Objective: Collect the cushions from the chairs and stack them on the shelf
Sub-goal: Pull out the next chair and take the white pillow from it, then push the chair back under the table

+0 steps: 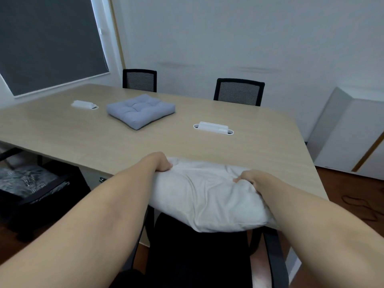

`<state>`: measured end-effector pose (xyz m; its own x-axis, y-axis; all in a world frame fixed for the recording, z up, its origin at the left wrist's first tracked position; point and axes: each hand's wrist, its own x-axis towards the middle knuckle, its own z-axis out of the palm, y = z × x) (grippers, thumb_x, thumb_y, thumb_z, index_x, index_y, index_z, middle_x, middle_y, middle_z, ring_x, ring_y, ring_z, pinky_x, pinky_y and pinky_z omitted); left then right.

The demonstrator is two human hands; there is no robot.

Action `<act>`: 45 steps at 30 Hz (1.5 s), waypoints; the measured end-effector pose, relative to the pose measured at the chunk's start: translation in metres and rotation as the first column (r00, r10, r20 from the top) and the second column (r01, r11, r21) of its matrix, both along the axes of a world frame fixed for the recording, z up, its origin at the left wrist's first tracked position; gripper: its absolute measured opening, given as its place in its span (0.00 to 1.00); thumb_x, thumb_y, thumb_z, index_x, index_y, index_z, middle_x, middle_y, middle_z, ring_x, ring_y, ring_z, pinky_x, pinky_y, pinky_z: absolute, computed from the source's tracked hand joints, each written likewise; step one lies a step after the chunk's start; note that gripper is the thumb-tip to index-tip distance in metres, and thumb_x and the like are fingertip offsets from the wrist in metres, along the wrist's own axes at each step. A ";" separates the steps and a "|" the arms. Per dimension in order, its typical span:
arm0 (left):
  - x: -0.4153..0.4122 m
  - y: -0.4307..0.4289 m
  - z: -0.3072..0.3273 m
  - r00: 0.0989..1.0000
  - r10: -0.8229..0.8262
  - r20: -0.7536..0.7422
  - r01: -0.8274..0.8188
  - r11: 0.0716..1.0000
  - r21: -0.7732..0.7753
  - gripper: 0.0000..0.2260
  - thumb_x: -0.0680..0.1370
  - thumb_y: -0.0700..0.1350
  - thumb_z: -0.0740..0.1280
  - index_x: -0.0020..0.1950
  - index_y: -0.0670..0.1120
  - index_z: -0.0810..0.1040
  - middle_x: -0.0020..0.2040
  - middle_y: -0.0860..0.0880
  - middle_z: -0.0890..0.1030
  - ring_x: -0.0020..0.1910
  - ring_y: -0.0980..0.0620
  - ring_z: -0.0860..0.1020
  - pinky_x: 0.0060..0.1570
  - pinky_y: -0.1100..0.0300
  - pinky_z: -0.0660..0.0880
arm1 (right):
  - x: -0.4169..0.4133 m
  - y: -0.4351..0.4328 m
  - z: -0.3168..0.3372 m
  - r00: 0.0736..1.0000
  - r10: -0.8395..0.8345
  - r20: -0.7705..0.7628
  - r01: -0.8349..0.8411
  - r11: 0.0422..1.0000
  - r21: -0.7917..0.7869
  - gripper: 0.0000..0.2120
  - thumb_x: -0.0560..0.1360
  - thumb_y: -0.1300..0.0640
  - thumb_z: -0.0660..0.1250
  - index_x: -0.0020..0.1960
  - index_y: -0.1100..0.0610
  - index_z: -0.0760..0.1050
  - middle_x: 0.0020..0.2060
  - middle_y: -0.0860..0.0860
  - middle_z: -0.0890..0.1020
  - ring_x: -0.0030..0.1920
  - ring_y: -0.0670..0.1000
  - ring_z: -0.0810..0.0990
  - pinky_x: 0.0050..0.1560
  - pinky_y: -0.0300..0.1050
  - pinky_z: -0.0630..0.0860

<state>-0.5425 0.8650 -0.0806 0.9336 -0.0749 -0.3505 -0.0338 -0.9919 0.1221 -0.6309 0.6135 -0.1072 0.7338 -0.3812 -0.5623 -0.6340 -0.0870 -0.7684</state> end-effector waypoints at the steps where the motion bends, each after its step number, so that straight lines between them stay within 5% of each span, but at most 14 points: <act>1: 0.009 -0.007 0.000 0.998 0.028 0.064 -0.026 0.999 -0.031 0.24 0.81 0.51 0.59 0.71 0.37 0.69 0.73 0.40 0.69 0.71 0.42 0.69 0.68 0.54 0.67 | 0.012 -0.010 -0.002 0.994 -0.083 0.065 0.080 0.996 0.051 0.14 0.78 0.63 0.63 0.62 0.67 0.73 0.54 0.61 0.79 0.48 0.52 0.80 0.51 0.48 0.78; 4: 0.023 -0.011 0.004 0.976 0.175 0.132 -0.135 0.954 -0.267 0.20 0.80 0.41 0.59 0.72 0.40 0.69 0.70 0.40 0.72 0.68 0.42 0.72 0.65 0.55 0.70 | 0.026 -0.024 -0.001 0.901 -0.382 0.205 0.314 0.901 0.300 0.01 0.77 0.65 0.64 0.48 0.60 0.73 0.37 0.56 0.76 0.32 0.50 0.77 0.27 0.36 0.77; 7: 0.034 -0.017 0.007 0.968 0.249 0.015 -0.190 0.774 -0.603 0.24 0.81 0.39 0.56 0.77 0.43 0.59 0.74 0.40 0.65 0.72 0.42 0.66 0.69 0.57 0.64 | 0.034 -0.037 0.000 0.876 -0.360 0.320 0.224 0.893 0.391 0.30 0.79 0.64 0.61 0.77 0.53 0.54 0.67 0.52 0.72 0.66 0.50 0.71 0.65 0.50 0.70; 9: 0.035 -0.022 0.009 0.966 0.256 -0.024 -0.208 0.722 -0.660 0.26 0.81 0.42 0.59 0.78 0.42 0.57 0.75 0.40 0.65 0.73 0.43 0.66 0.70 0.57 0.63 | 0.038 -0.040 -0.002 0.888 -0.304 0.346 0.194 0.928 0.317 0.35 0.79 0.62 0.61 0.79 0.51 0.45 0.75 0.49 0.63 0.74 0.51 0.63 0.71 0.53 0.61; 18: 0.015 -0.018 0.008 0.985 0.165 -0.041 -0.163 0.851 -0.498 0.21 0.80 0.42 0.58 0.73 0.42 0.65 0.72 0.43 0.68 0.70 0.43 0.68 0.66 0.54 0.67 | 0.018 -0.026 -0.010 0.955 -0.188 0.228 0.147 0.972 0.183 0.34 0.76 0.51 0.66 0.77 0.53 0.54 0.71 0.49 0.70 0.65 0.54 0.74 0.55 0.52 0.73; 20: 0.014 -0.015 0.006 0.989 0.139 -0.058 -0.149 0.851 -0.504 0.10 0.80 0.42 0.59 0.59 0.45 0.74 0.63 0.43 0.71 0.61 0.42 0.71 0.56 0.55 0.70 | 0.009 -0.021 -0.007 0.969 -0.150 0.199 0.121 0.981 0.153 0.28 0.76 0.50 0.66 0.74 0.55 0.62 0.66 0.51 0.74 0.58 0.54 0.77 0.54 0.52 0.73; 22: 0.009 -0.010 0.006 0.993 0.097 -0.068 -0.118 0.865 -0.488 0.08 0.79 0.43 0.59 0.40 0.50 0.69 0.50 0.45 0.69 0.49 0.45 0.67 0.42 0.58 0.67 | -0.002 -0.019 -0.003 0.983 -0.088 0.163 0.066 0.989 0.133 0.22 0.76 0.50 0.66 0.67 0.56 0.69 0.59 0.52 0.78 0.50 0.53 0.79 0.53 0.51 0.74; 24: -0.001 -0.005 0.010 0.994 0.055 -0.097 -0.092 0.893 -0.441 0.04 0.80 0.44 0.59 0.47 0.47 0.71 0.49 0.46 0.69 0.47 0.45 0.67 0.43 0.57 0.68 | -0.017 -0.017 -0.001 0.992 -0.018 0.124 0.004 0.993 0.114 0.18 0.76 0.50 0.66 0.63 0.56 0.72 0.52 0.53 0.79 0.44 0.51 0.80 0.50 0.49 0.74; 28: -0.032 0.006 0.014 0.984 0.029 -0.177 -0.098 0.914 -0.394 0.18 0.81 0.46 0.58 0.70 0.40 0.68 0.56 0.44 0.73 0.51 0.45 0.73 0.51 0.53 0.70 | -0.049 -0.012 -0.002 0.996 0.063 0.064 -0.068 0.994 0.090 0.16 0.77 0.50 0.66 0.60 0.58 0.71 0.45 0.54 0.80 0.40 0.51 0.79 0.49 0.47 0.74; 33: -0.077 0.016 0.017 0.961 -0.032 -0.273 -0.052 0.955 -0.293 0.20 0.82 0.49 0.58 0.72 0.43 0.66 0.68 0.43 0.74 0.53 0.47 0.74 0.54 0.53 0.71 | -0.091 0.000 -0.007 0.977 0.213 -0.028 -0.212 0.977 0.021 0.22 0.77 0.47 0.64 0.65 0.59 0.70 0.43 0.53 0.80 0.40 0.50 0.79 0.44 0.45 0.74; 37: -0.120 0.022 0.008 0.956 -0.074 -0.284 -0.012 0.956 -0.292 0.15 0.81 0.49 0.60 0.66 0.45 0.72 0.56 0.45 0.78 0.44 0.49 0.75 0.43 0.59 0.69 | -0.135 0.009 -0.009 0.926 0.363 -0.107 -0.365 0.931 0.005 0.29 0.76 0.47 0.66 0.71 0.59 0.64 0.54 0.58 0.80 0.45 0.52 0.80 0.55 0.46 0.73; 39: -0.146 0.028 0.005 0.921 -0.107 -0.373 -0.004 0.958 -0.285 0.12 0.79 0.51 0.64 0.61 0.48 0.73 0.53 0.47 0.77 0.46 0.50 0.76 0.48 0.57 0.73 | -0.164 0.011 -0.008 0.863 0.476 -0.169 -0.477 0.878 0.037 0.33 0.76 0.45 0.65 0.75 0.58 0.59 0.62 0.60 0.77 0.52 0.53 0.80 0.64 0.48 0.69; 42: -0.183 0.043 0.003 0.766 -0.165 -0.621 0.024 0.973 -0.229 0.27 0.76 0.54 0.67 0.73 0.51 0.64 0.72 0.47 0.70 0.73 0.46 0.67 0.71 0.42 0.61 | -0.202 0.015 -0.006 0.668 0.681 -0.300 -0.672 0.725 0.151 0.31 0.77 0.46 0.63 0.76 0.54 0.58 0.69 0.59 0.72 0.61 0.53 0.76 0.69 0.48 0.65; 45: -0.213 0.052 -0.003 0.663 -0.172 -0.729 0.071 0.983 -0.167 0.30 0.76 0.54 0.67 0.75 0.49 0.62 0.76 0.47 0.64 0.77 0.45 0.60 0.72 0.37 0.56 | -0.229 0.024 -0.005 0.516 0.793 -0.325 -0.783 0.590 0.197 0.27 0.79 0.50 0.61 0.75 0.55 0.60 0.72 0.54 0.68 0.71 0.52 0.67 0.74 0.50 0.60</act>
